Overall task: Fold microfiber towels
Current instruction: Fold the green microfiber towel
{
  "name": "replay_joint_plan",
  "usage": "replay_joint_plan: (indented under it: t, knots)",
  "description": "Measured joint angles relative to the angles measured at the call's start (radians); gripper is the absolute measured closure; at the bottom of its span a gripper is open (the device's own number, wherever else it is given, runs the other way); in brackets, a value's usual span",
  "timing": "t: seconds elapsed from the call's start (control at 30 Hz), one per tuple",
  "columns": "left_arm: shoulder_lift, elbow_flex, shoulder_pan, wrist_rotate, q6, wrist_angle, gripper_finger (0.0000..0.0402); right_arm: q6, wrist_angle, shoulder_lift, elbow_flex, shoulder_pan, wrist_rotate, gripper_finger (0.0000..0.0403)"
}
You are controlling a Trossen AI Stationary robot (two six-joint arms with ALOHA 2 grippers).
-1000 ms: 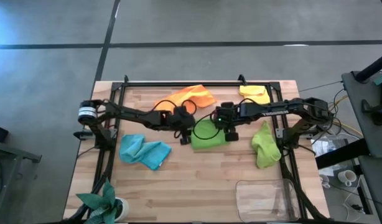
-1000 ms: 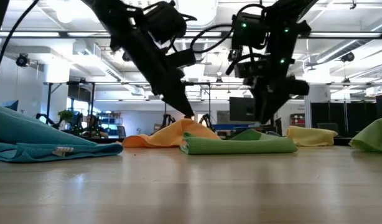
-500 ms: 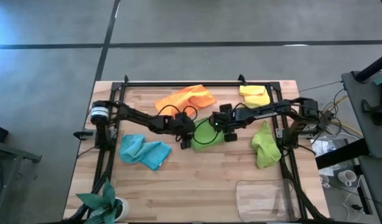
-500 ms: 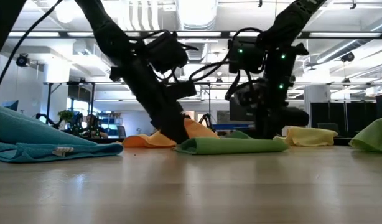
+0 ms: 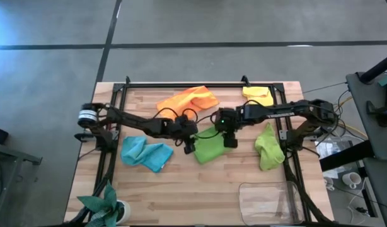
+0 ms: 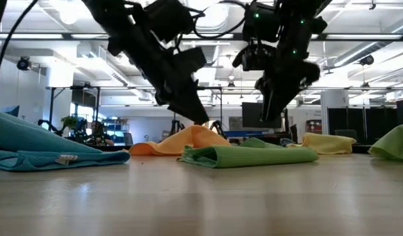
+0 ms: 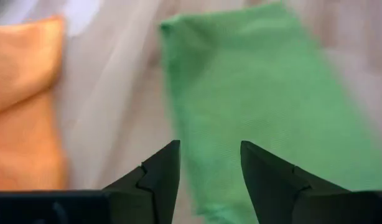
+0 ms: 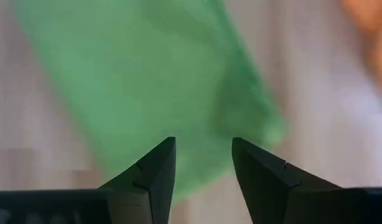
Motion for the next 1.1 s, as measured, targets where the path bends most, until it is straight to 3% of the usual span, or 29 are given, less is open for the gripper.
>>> replay_joint_plan:
  t: [0.23,0.4,0.53,0.73,0.83,0.93,1.1]
  knots:
    - [0.085,-0.033,0.0,-0.015,0.01,0.043,0.0249,0.149,0.129,0.099,-0.038,0.052,-0.007,0.0248]
    - [0.143,-0.059,-0.003,-0.04,-0.083,0.054,0.0249,0.248,0.091,0.152,-0.042,0.051,-0.002,0.0248]
    - [0.129,-0.06,-0.036,-0.008,-0.172,0.027,0.0249,0.313,0.013,0.13,-0.038,0.06,0.003,0.0244]
    - [0.036,-0.065,-0.107,0.042,-0.181,-0.025,0.0249,0.475,-0.035,0.026,-0.001,0.077,0.008,0.0218]
    - [0.005,-0.068,-0.126,-0.027,-0.186,-0.049,0.0249,0.496,0.032,-0.009,0.022,0.119,-0.01,0.0212]
    - [0.003,-0.071,-0.145,-0.029,-0.181,-0.096,0.0249,0.473,0.111,-0.006,0.046,0.195,-0.008,0.0215]
    - [0.003,-0.075,-0.146,-0.051,-0.188,-0.078,0.0249,0.435,0.257,0.084,0.062,0.322,0.083,0.023]
